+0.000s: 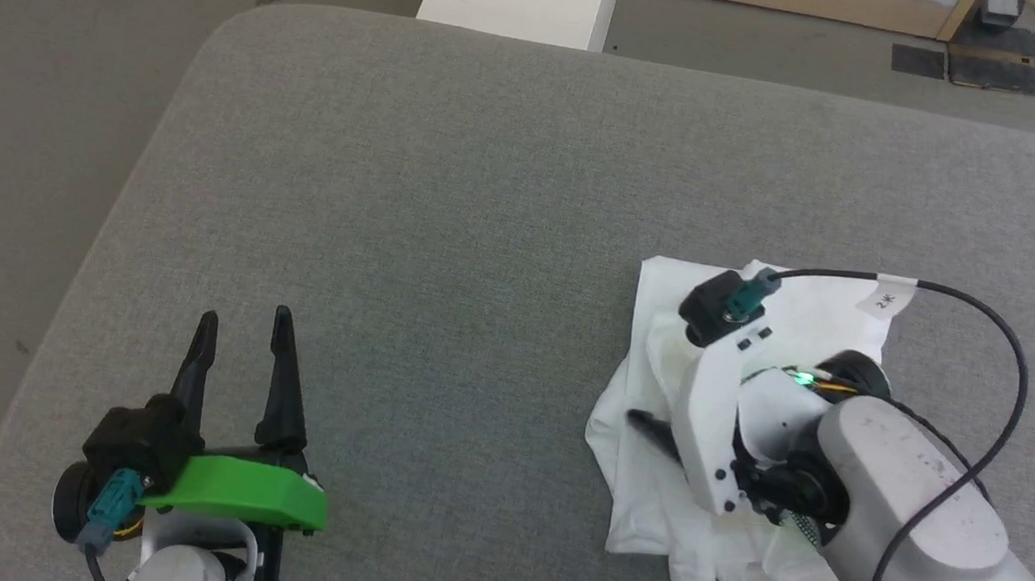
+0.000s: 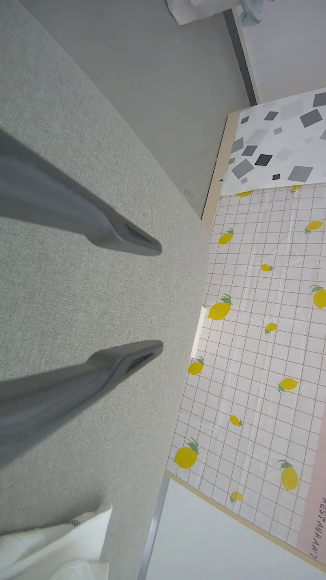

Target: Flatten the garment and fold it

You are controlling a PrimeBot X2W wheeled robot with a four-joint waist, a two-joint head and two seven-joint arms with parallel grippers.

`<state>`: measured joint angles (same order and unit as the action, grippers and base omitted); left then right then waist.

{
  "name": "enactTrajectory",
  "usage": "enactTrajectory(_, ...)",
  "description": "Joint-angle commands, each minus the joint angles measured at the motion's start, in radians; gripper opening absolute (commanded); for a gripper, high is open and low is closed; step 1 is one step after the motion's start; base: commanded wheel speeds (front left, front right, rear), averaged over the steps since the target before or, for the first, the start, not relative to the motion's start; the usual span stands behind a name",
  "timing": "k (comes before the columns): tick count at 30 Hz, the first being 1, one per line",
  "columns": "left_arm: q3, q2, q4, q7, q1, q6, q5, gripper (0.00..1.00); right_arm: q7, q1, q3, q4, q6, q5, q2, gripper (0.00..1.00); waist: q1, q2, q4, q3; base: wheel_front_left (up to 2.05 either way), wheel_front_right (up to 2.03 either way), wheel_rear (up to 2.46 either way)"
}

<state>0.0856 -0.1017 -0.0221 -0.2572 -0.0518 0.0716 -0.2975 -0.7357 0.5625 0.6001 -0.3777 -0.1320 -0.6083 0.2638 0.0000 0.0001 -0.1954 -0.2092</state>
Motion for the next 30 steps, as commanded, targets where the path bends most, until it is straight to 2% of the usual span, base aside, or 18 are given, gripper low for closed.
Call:
enactTrajectory(1,-0.001,0.004,-0.002,-0.004,-0.013,-0.003,-0.004,1.00,0.020,0.024,0.012,0.000,0.001,-0.007,-0.013,1.00,0.0000,-0.0001,0.006,0.008,0.00,0.00,0.00)
enactTrajectory(9,-0.012,-0.004,-0.006,-0.004,0.005,-0.008,0.001,1.00,0.115,0.078,0.117,0.077,0.001,-0.062,-0.069,1.00,0.0000,-0.0001,0.058,0.060,0.00,0.00,0.00)
enactTrajectory(12,-0.018,-0.013,-0.003,-0.004,0.014,-0.009,0.004,1.00,0.158,0.087,0.118,0.100,0.001,-0.060,-0.070,1.00,0.0000,-0.0001,0.090,0.082,0.00,0.00,0.00)
enactTrajectory(18,-0.031,-0.025,0.011,-0.004,0.032,-0.001,0.006,1.00,0.223,0.057,-0.012,0.088,0.001,0.041,-0.049,1.00,0.0000,-0.0001,0.165,0.116,0.00,0.00,0.00)
enactTrajectory(23,-0.025,-0.031,0.021,-0.001,0.047,-0.001,0.008,1.00,0.187,-0.022,-0.167,0.047,0.001,0.177,-0.046,1.00,0.0000,-0.0001,0.213,0.120,0.00,0.00,0.00)
enactTrajectory(30,-0.012,-0.038,0.032,0.010,0.032,-0.003,0.011,1.00,0.106,-0.129,-0.308,0.009,0.001,0.315,-0.103,1.00,0.0000,-0.0001,0.230,0.086,0.00,0.00,0.00)
